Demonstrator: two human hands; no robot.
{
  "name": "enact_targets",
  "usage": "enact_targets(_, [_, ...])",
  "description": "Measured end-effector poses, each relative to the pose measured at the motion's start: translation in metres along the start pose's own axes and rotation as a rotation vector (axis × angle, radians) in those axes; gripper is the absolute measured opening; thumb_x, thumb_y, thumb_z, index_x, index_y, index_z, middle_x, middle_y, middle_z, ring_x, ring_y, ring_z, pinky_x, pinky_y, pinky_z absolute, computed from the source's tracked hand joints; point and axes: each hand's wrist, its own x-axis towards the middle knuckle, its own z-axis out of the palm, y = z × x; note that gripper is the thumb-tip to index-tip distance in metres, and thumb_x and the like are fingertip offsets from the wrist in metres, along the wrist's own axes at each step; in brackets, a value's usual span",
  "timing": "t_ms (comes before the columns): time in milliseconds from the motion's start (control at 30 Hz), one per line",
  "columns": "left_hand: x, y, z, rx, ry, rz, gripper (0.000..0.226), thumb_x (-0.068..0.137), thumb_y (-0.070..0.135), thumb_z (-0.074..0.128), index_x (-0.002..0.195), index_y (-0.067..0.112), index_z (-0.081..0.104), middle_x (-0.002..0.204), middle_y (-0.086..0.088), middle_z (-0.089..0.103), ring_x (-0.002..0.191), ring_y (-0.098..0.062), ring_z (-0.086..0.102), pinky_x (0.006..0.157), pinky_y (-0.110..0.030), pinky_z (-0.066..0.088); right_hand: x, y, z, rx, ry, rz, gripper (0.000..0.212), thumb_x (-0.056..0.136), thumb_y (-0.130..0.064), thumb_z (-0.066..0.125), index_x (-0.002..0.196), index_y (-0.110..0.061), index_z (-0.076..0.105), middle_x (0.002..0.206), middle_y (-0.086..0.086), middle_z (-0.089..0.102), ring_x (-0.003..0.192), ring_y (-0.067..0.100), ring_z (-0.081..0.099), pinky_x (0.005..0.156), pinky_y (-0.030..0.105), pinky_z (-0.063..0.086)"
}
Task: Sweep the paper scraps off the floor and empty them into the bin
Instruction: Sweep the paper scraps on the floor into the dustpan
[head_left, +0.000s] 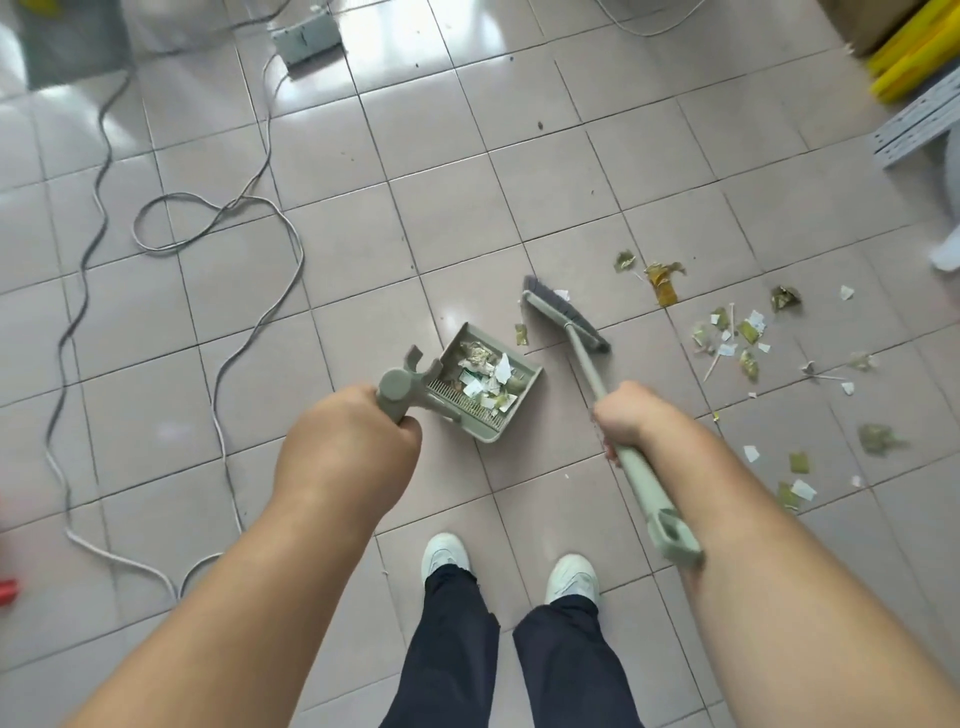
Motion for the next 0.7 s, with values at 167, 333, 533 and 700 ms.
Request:
enact_targets(167, [0.014,0.001,-0.010,0.005,-0.043,0.034,0.016,0.078,0.031,0.046,0.067,0.020,0.048,0.058,0.002,0.055,0.054,-0.015,0.049,0.042,-0.022,0.028,-0.044,0.012,0.009,0.132,-0.039,0.025,0.012,0.090,-0.005,0.038,0.085,-0.012,0.046,0.064,0.014,0.049,0.029,0.017,0.048,0.037,0.018,0.041])
enact_targets(333, [0.021,0.000,-0.014,-0.020,-0.072,0.060,0.017,0.078,0.028,0.047,0.064,0.019,0.046,0.060,0.002,0.054,0.060,-0.023,0.054,0.044,-0.023,0.031,-0.061,0.000,-0.021,0.238,0.026,-0.007,0.015,0.088,-0.003,0.040,0.080,-0.012,0.050,0.056,0.012,0.046,0.021,0.015,0.042,0.033,0.016,0.038])
enact_targets(533, [0.021,-0.003,-0.013,-0.038,-0.070,0.088,0.015,0.078,0.031,0.047,0.068,0.020,0.047,0.063,0.002,0.056,0.064,-0.027,0.058,0.048,-0.026,0.036,-0.026,-0.052,0.002,-0.008,0.027,-0.045,0.029,0.093,-0.003,0.034,0.117,0.008,0.046,0.061,0.020,0.051,0.050,0.027,0.054,0.054,0.034,0.046])
enact_targets(700, [0.024,-0.007,-0.013,-0.023,-0.060,0.098,0.019,0.079,0.032,0.048,0.064,0.021,0.043,0.060,0.003,0.053,0.059,-0.024,0.053,0.044,-0.024,0.030,-0.040,-0.062,0.025,-0.156,-0.089,-0.033,0.030,0.092,-0.002,0.034,0.113,0.011,0.051,0.059,0.019,0.055,0.064,0.033,0.059,0.063,0.039,0.050])
